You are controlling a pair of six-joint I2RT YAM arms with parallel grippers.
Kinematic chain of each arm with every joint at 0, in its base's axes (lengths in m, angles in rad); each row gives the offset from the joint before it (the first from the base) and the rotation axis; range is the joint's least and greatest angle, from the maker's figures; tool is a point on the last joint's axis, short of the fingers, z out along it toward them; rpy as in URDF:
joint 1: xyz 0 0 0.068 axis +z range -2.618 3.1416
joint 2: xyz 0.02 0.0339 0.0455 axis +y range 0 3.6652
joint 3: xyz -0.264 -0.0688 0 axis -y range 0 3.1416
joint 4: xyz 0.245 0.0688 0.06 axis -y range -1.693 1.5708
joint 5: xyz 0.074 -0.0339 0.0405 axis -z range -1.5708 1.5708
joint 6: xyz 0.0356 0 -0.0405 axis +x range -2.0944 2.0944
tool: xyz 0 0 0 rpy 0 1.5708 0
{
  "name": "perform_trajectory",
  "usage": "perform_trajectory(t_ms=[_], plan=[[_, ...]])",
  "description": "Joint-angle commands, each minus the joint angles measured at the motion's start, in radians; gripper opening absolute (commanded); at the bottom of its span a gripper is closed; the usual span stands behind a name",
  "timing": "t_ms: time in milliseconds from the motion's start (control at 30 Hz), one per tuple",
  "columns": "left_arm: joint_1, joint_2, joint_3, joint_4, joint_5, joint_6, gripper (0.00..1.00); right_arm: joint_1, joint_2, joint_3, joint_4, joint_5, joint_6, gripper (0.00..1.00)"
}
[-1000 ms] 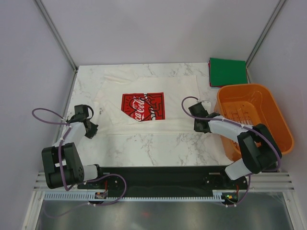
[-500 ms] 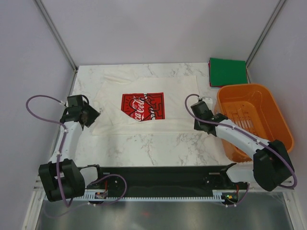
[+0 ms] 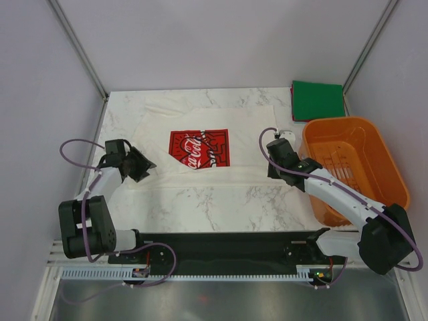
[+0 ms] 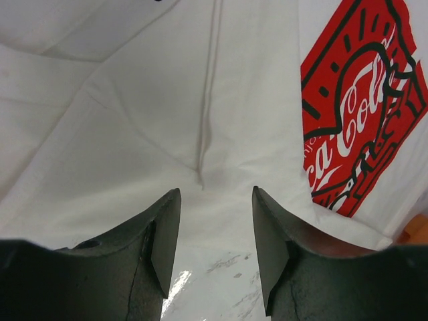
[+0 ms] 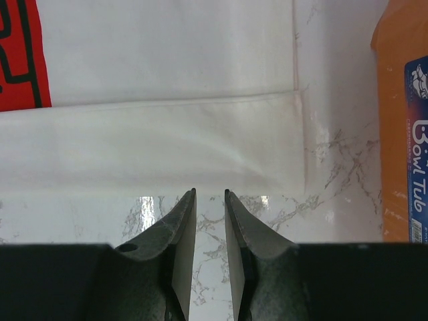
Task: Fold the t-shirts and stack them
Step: Fold the tshirt
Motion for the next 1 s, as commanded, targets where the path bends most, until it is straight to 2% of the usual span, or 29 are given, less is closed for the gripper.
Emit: perform_trajectory(t_ms=[0,400,433,600,933,967], plan=[[-0.007,0.030,-0.016,0.135,0.038,-0.025,0.55,0.005,-0.015,0.043,0.000,0.001,-0.016,0.31],[-0.061,0.167,0.007,0.166,0.009,-0.059,0.49,0.007,0.009,0.060,0.003,0.010,-0.022,0.31],[-0.062,0.173,0.009,0.166,-0.006,-0.065,0.44,0.007,0.012,0.059,0.004,0.010,-0.024,0.31],[-0.070,0.197,0.010,0.165,-0.022,-0.074,0.38,0.007,0.019,0.059,0.006,0.010,-0.019,0.31],[-0.091,0.174,0.044,0.155,-0.035,-0.069,0.02,0.008,0.028,0.057,0.010,0.018,-0.020,0.31],[-0.094,0.171,0.056,0.149,-0.037,-0.068,0.02,0.008,0.029,0.056,0.010,0.018,-0.020,0.31]])
